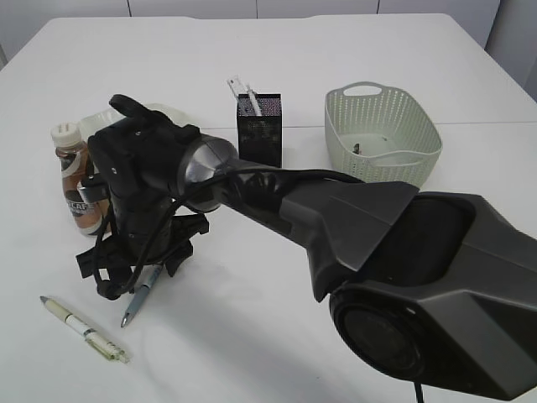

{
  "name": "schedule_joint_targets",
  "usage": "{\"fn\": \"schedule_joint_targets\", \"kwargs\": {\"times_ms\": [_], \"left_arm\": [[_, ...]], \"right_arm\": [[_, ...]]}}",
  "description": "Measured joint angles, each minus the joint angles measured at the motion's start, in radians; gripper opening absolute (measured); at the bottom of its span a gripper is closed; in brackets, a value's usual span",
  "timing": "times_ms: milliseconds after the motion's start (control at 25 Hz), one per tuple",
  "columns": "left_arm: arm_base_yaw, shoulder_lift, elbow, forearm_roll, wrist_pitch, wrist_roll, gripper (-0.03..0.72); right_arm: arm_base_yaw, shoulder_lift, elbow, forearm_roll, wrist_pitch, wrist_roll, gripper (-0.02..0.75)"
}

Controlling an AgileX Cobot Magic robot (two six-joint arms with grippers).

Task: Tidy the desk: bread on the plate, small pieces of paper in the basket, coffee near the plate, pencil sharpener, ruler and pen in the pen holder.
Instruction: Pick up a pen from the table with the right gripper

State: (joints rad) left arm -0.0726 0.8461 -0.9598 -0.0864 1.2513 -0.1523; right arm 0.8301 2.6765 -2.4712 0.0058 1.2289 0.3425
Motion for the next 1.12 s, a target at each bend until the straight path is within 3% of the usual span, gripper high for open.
{"fn": "schedule_joint_targets", "kwargs": {"times_ms": [600, 680, 880, 1120], "left_arm": [[0.000, 0.000, 0.000, -0.005, 0.000, 0.000, 0.307], [0.000, 0.000, 0.000, -0.005, 0.000, 0.000, 0.307], [0.000, 0.000, 0.000, -0.006, 0.000, 0.000, 0.307], [0.000, 0.000, 0.000, -0.007, 0.000, 0.000, 0.307]], "right_arm": [[0.000, 0.000, -0.002, 0.027, 0.000, 0.174, 0.465], [0.000, 0.000, -0.002, 0.033, 0.000, 0.189, 0.422], [0.000, 0.000, -0.002, 0.057, 0.000, 0.199, 0.225], [0.000, 0.000, -0.002, 0.070, 0.000, 0.198, 0.178]]}}
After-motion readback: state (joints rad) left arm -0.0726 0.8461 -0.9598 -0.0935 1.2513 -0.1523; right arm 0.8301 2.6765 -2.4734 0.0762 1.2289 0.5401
